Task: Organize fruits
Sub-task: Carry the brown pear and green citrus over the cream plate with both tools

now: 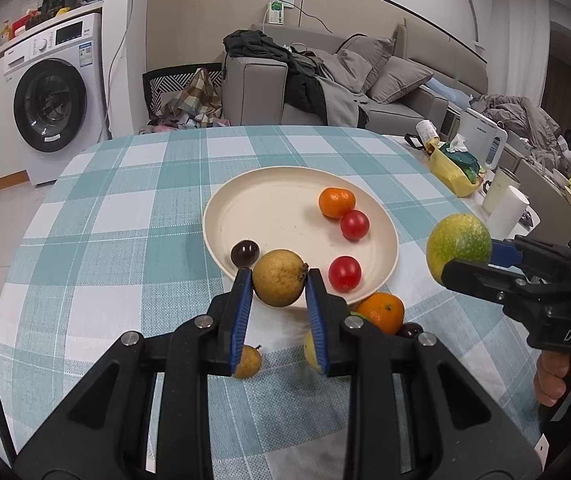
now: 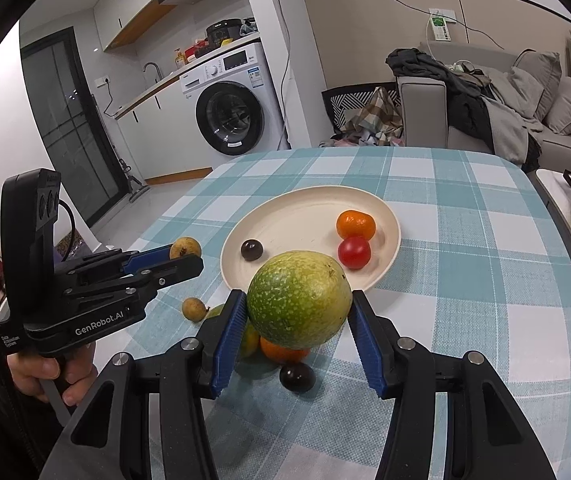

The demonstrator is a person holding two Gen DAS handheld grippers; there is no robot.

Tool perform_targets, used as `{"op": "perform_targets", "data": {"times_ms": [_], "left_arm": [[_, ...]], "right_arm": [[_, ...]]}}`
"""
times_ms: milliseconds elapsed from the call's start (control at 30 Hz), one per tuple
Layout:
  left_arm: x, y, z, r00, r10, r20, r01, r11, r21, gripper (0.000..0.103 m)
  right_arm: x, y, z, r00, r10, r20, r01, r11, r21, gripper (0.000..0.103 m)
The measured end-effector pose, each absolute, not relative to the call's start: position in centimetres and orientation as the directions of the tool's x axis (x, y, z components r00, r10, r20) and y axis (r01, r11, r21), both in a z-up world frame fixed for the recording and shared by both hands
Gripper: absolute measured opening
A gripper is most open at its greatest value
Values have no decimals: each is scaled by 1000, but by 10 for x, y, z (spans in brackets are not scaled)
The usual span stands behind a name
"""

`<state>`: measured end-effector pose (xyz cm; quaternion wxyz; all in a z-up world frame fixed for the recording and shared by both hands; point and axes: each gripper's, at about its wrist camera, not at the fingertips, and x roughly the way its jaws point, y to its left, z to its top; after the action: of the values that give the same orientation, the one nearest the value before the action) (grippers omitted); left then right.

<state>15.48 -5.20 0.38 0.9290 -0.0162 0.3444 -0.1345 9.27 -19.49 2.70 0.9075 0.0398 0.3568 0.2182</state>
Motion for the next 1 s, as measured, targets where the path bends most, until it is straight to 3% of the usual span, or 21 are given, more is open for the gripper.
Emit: {"op": "perform_targets", "data": {"times_ms": [1000], "left_arm": [[216,-57,-9,718,-241,-653,221,968,-115,24]], "right_arm": [[132,-194,22,624,423,-657,-357,902,242,53]]}}
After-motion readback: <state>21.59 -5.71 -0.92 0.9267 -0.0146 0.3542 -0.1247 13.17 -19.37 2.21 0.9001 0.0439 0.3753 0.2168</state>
